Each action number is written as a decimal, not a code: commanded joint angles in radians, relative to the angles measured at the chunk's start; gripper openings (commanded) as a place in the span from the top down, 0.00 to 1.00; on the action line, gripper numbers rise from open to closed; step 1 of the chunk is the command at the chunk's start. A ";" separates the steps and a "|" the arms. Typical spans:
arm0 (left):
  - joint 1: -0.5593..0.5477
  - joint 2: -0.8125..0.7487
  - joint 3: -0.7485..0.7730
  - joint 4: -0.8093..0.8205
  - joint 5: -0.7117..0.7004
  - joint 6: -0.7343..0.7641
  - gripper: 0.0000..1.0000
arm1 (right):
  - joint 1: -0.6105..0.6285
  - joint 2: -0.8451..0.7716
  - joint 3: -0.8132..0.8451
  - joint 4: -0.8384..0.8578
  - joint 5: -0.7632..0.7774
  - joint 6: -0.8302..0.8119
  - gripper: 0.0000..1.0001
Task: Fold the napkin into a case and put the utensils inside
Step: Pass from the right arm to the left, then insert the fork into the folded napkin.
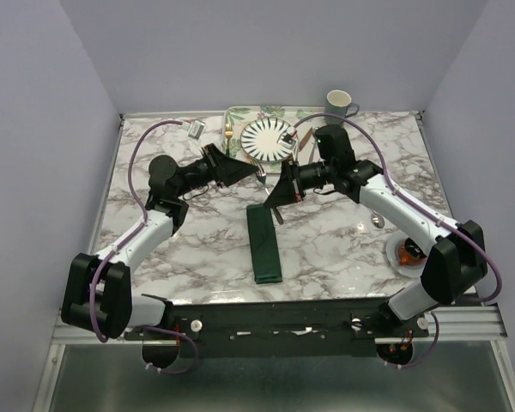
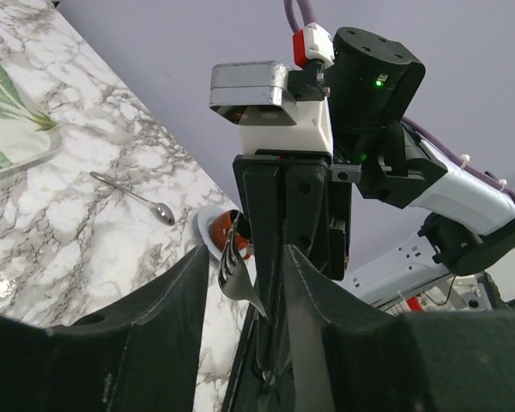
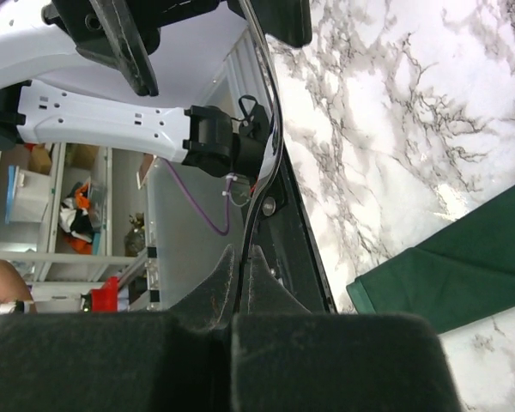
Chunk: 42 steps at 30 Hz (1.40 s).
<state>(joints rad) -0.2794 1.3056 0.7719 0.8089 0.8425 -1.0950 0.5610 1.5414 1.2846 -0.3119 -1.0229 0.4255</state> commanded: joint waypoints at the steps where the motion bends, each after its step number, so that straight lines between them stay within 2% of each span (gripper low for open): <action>1: -0.015 0.012 -0.002 0.041 -0.054 -0.011 0.56 | 0.000 -0.012 -0.033 0.051 -0.052 0.044 0.99; 2: -0.015 0.012 0.003 0.029 -0.057 -0.006 0.65 | -0.001 -0.015 -0.037 0.053 -0.057 0.044 0.99; 4: -0.015 0.023 0.009 0.018 -0.056 0.006 0.76 | 0.000 -0.021 -0.045 0.057 -0.062 0.045 0.99; 6: -0.012 0.030 0.020 -0.008 -0.046 0.018 0.95 | -0.001 -0.027 -0.059 0.066 -0.071 0.048 0.99; 7: -0.012 0.043 0.024 -0.011 -0.037 0.029 1.00 | -0.001 -0.027 -0.064 0.066 -0.077 0.052 0.90; 8: -0.011 0.049 0.030 -0.036 -0.025 0.035 1.00 | -0.001 -0.027 -0.070 0.065 -0.078 0.056 0.78; 9: -0.009 0.055 0.047 -0.057 -0.011 0.049 1.00 | -0.001 -0.027 -0.070 0.060 -0.077 0.055 0.64; 10: -0.003 0.073 0.056 -0.077 0.021 0.076 1.00 | -0.006 -0.032 -0.068 0.054 -0.077 0.047 0.40; 13: 0.023 0.107 0.066 -0.145 0.091 0.144 1.00 | -0.033 -0.047 -0.047 -0.007 -0.055 -0.005 0.00; 14: 0.032 0.119 0.066 -0.166 0.116 0.200 1.00 | -0.045 -0.052 -0.041 -0.030 -0.051 -0.028 0.00; 18: 0.072 0.213 0.078 -0.212 0.248 0.309 1.00 | -0.131 -0.061 0.008 -0.290 0.006 -0.302 0.00; 20: 0.086 0.271 0.079 -0.237 0.300 0.349 1.00 | -0.167 -0.056 0.015 -0.367 0.029 -0.373 0.00; 23: 0.091 0.334 0.099 -0.321 0.331 0.473 1.00 | -0.236 -0.060 0.002 -0.475 0.041 -0.485 0.00; 24: 0.091 0.340 0.110 -0.359 0.322 0.571 1.00 | -0.257 -0.063 -0.001 -0.519 0.047 -0.532 0.00; 28: 0.095 0.420 0.151 -0.485 0.334 0.738 1.00 | -0.276 -0.098 -0.030 -0.541 0.063 -0.571 0.00; 35: 0.097 0.529 0.283 -0.836 0.337 1.050 1.00 | -0.277 -0.104 -0.034 -0.540 0.053 -0.571 0.00; 38: 0.098 0.555 0.300 -0.858 0.333 1.086 1.00 | -0.277 -0.095 -0.022 -0.539 0.044 -0.568 0.00; 42: 0.098 0.580 0.288 -0.783 0.325 1.046 1.00 | -0.276 -0.087 -0.018 -0.536 0.041 -0.568 0.00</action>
<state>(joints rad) -0.1848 1.8565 1.0565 0.0315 1.1393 -0.0978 0.2859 1.4586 1.2549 -0.8185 -0.9810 -0.1226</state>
